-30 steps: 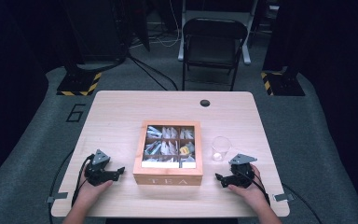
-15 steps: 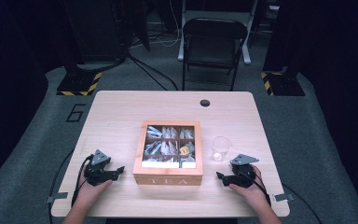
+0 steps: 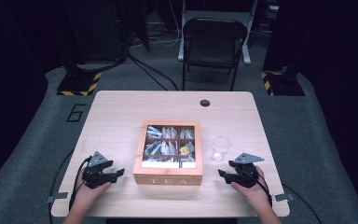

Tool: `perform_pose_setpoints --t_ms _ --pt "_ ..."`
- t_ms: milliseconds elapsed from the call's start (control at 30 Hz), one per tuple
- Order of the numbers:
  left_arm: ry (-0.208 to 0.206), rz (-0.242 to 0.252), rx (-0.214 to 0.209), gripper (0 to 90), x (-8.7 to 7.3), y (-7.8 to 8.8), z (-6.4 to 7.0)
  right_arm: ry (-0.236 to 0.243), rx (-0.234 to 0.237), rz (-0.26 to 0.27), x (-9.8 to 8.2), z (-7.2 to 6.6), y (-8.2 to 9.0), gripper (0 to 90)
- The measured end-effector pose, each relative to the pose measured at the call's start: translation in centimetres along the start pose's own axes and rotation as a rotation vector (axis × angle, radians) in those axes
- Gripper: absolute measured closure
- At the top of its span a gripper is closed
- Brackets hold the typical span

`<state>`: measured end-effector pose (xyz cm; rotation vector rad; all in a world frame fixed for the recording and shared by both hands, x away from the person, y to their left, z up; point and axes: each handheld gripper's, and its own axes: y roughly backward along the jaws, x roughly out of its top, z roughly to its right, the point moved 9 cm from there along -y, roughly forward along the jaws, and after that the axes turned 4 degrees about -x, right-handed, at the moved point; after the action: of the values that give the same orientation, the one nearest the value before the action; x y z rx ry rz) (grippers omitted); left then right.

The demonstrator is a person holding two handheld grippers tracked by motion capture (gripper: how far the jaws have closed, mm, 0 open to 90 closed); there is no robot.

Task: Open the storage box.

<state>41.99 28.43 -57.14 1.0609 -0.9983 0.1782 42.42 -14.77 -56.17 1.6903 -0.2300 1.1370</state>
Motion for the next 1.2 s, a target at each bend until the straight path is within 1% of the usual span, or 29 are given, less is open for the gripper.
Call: perform_pose_setpoints --t_ms 67,133,167,200,233,267,300,367,400,433,467,500,567,600,633,667,700,767,800,867,900,933,967,1000,1067,1100,1133,1167,1200 --pt "0.013 0.003 -0.014 34.5 0.1 0.1 0.4 0.001 0.002 -0.001 0.1 -0.1 0.1 37.7" --pt "0.012 0.002 -0.015 35.0 0.2 0.2 0.6 0.007 -0.009 -0.002 0.2 -0.3 0.2 38.1" --pt "0.005 -0.006 -0.02 35.0 0.2 0.3 0.7 0.009 -0.004 0.001 0.3 -0.4 0.3 38.6" --pt "0.009 0.005 -0.021 35.0 0.4 0.3 0.9 0.015 0.002 0.003 0.4 -0.4 0.4 38.7" --pt "0.004 0.0 -0.025 35.0 0.4 0.5 1.0 0.008 -0.004 0.001 0.4 -0.5 0.5 38.7" --pt "0.008 0.012 -0.023 35.0 0.6 0.6 1.2 0.006 -0.003 0.005 0.5 -0.6 0.6 38.7" --pt "0.011 0.012 -0.031 35.0 0.6 0.7 1.4 0.004 0.0 0.004 0.5 -0.7 0.8 38.7" --pt "-0.004 0.008 -0.044 35.3 0.7 1.0 1.7 -0.006 0.008 0.01 0.5 -0.9 1.0 38.9" --pt "-0.012 0.012 -0.042 35.3 0.8 1.1 1.8 0.003 0.008 -0.002 0.5 -0.9 1.2 38.8" --pt "-0.012 0.012 -0.042 35.3 0.8 1.1 1.8 0.003 0.008 -0.002 0.5 -0.9 1.2 38.8" --pt "-0.023 0.021 -0.038 35.1 1.0 1.3 2.1 0.003 0.006 -0.002 0.6 -1.1 1.4 38.5" --pt "-0.027 0.025 -0.037 34.9 1.1 1.4 2.2 -0.001 0.007 0.007 0.7 -1.2 1.5 38.8" --pt "-0.031 0.034 -0.05 34.6 1.3 1.7 2.7 -0.006 0.019 0.006 0.8 -1.5 1.8 38.8" --pt "-0.045 0.034 -0.047 34.5 1.4 1.9 2.8 -0.006 0.029 0.007 0.9 -1.7 1.9 38.9" --pt "-0.048 0.04 -0.044 34.4 1.5 1.9 2.9 -0.01 0.03 0.001 0.9 -1.9 2.1 38.9" --pt "-0.048 0.04 -0.044 34.4 1.5 1.9 2.9 -0.006 0.036 0.006 1.0 -2.1 2.2 38.9" --pt "-0.061 0.028 -0.053 34.3 1.6 2.1 3.2 -0.005 0.043 0.003 1.1 -2.3 2.2 39.4" --pt "-0.058 0.03 -0.057 34.3 1.7 2.2 3.4 0.004 0.052 0.002 1.5 -2.7 2.5 39.6" --pt "-0.071 0.027 -0.061 34.5 1.9 2.4 3.7 0.007 0.065 0.006 1.7 -3.1 2.7 40.3" --pt "-0.073 0.027 -0.067 35.9 2.0 2.6 4.0 0.01 0.079 0.011 2.1 -3.5 3.0 41.0" --pt "-0.073 0.027 -0.067 36.9 2.0 2.6 4.0 0.01 0.079 0.011 2.1 -3.5 3.0 41.0" --pt "-0.074 0.036 -0.069 37.3 2.2 2.7 4.2 0.017 0.088 0.017 2.5 -4.1 3.4 41.1" --pt "-0.067 0.036 -0.08 37.3 2.2 2.8 4.3 0.017 0.088 0.017 2.5 -4.1 3.4 41.1" --pt "-0.066 0.039 -0.096 37.7 2.3 3.1 4.6 0.021 0.104 0.014 2.6 -4.6 3.6 41.2" --pt "-0.067 0.047 -0.095 38.0 2.4 3.1 4.7 0.034 0.111 0.016 2.7 -4.9 3.6 41.2" --pt "-0.057 0.056 -0.098 37.9 2.6 3.3 4.9 0.041 0.113 0.014 2.8 -5.1 3.7 41.2" --pt "-0.065 0.042 -0.108 38.0 2.5 3.5 4.9 0.036 0.119 0.016 2.8 -5.4 3.7 41.2" --pt "-0.065 0.042 -0.108 37.9 2.5 3.5 4.9 0.05 0.123 0.016 2.9 -5.5 3.7 41.3" --pt "-0.066 0.056 -0.105 37.9 2.7 3.5 5.2 0.05 0.124 0.017 3.0 -5.7 3.8 41.5"
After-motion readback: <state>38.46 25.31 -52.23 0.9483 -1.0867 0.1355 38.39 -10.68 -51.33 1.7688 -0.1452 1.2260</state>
